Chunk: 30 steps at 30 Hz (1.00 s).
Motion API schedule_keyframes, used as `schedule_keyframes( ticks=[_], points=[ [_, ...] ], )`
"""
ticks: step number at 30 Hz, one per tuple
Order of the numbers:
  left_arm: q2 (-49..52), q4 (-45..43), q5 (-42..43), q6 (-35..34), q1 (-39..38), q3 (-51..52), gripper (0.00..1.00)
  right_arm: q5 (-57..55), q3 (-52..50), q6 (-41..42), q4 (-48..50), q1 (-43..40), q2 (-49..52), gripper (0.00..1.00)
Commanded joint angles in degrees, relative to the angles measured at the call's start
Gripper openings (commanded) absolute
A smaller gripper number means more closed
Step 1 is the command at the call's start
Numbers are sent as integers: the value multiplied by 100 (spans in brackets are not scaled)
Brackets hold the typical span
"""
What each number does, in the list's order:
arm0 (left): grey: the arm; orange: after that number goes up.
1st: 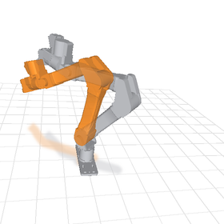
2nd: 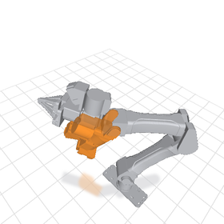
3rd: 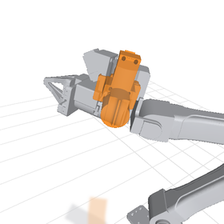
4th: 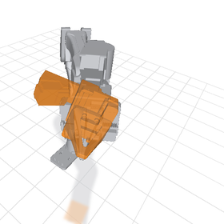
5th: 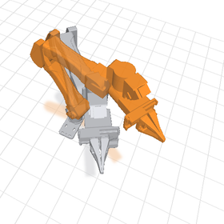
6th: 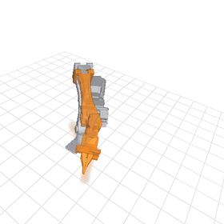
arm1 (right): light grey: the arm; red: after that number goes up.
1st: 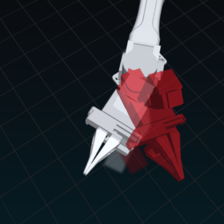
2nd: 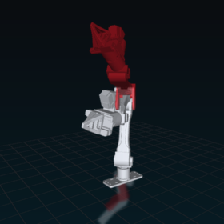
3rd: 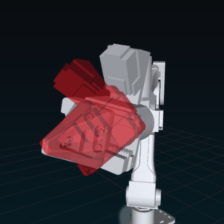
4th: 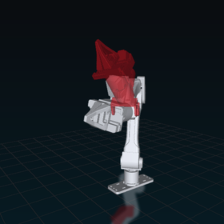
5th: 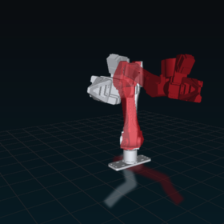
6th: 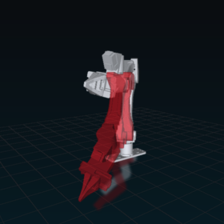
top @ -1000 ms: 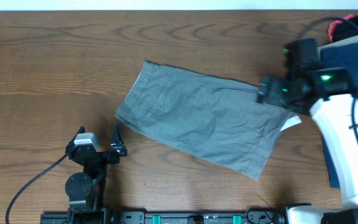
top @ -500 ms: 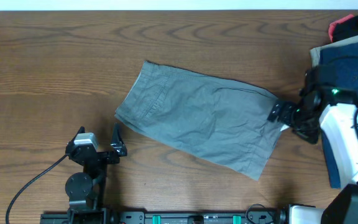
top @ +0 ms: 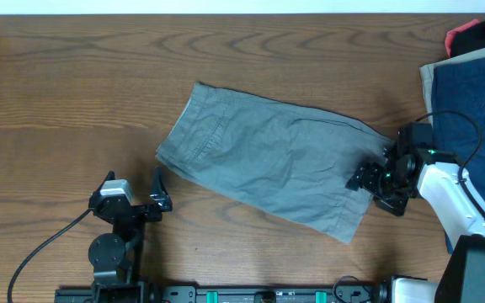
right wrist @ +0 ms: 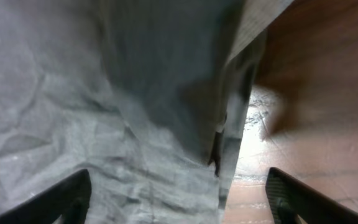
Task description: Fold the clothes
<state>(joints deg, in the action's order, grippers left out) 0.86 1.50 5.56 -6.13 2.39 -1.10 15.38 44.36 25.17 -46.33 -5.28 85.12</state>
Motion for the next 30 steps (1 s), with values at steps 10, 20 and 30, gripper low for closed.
schedule_keyframes(
  ticks=[10,20,30],
  points=[
    [-20,208,55,33,-28,87,98,44,-181,116,584,-22,35,63],
    [-17,210,55,33,-28,87,98,-485,-608,354,758,-22,35,80],
    [-17,210,55,33,-28,87,98,-485,-833,417,1300,-22,37,34]
  ],
)
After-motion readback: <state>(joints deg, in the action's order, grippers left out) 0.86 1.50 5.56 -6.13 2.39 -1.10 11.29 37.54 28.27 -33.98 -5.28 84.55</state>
